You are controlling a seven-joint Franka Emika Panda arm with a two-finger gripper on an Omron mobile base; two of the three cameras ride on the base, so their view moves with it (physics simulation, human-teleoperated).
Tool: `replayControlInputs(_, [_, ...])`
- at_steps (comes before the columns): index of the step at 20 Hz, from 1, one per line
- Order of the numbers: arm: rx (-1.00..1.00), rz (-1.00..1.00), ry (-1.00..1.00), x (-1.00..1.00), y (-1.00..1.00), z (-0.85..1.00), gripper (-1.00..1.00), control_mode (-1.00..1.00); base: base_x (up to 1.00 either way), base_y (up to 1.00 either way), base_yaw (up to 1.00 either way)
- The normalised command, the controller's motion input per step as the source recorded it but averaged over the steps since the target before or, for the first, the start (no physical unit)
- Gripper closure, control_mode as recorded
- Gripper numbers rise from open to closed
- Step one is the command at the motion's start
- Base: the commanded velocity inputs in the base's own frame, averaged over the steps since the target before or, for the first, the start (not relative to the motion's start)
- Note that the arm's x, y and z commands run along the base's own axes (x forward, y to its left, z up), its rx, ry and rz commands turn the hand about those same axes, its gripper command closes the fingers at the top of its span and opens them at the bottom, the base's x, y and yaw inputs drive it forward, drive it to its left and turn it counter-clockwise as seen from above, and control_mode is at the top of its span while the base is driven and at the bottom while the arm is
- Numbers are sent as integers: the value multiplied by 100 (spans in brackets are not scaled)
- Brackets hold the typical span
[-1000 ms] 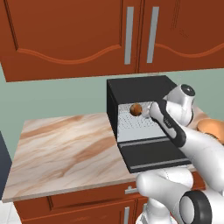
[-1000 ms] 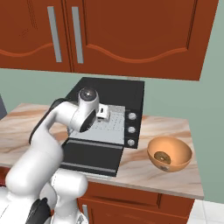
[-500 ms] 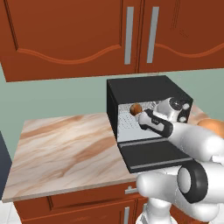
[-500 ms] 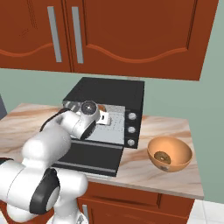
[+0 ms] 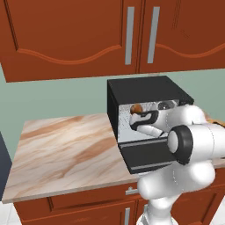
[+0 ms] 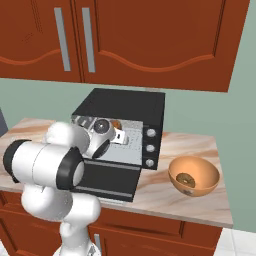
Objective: Pick up the heated bread from the toaster oven and place it in the bowl. Then move the bread bowl to the dining counter.
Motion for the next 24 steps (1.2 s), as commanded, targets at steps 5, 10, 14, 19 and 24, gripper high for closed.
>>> replayControlInputs(5, [0,-8,5,51,0,-37,-100,-100,0,0,0])
replayControlInputs(10, [0,-3,5,14,0,-13,-100,-100,0,0,0])
replayControlInputs(14, [-1,0,11,-51,-5,0,-100,-100,0,0,0])
replayControlInputs(19, [0,0,29,-99,-29,-3,-100,-100,0,0,0])
replayControlInputs(24, [0,0,35,-100,-35,-1,-100,-100,0,0,0])
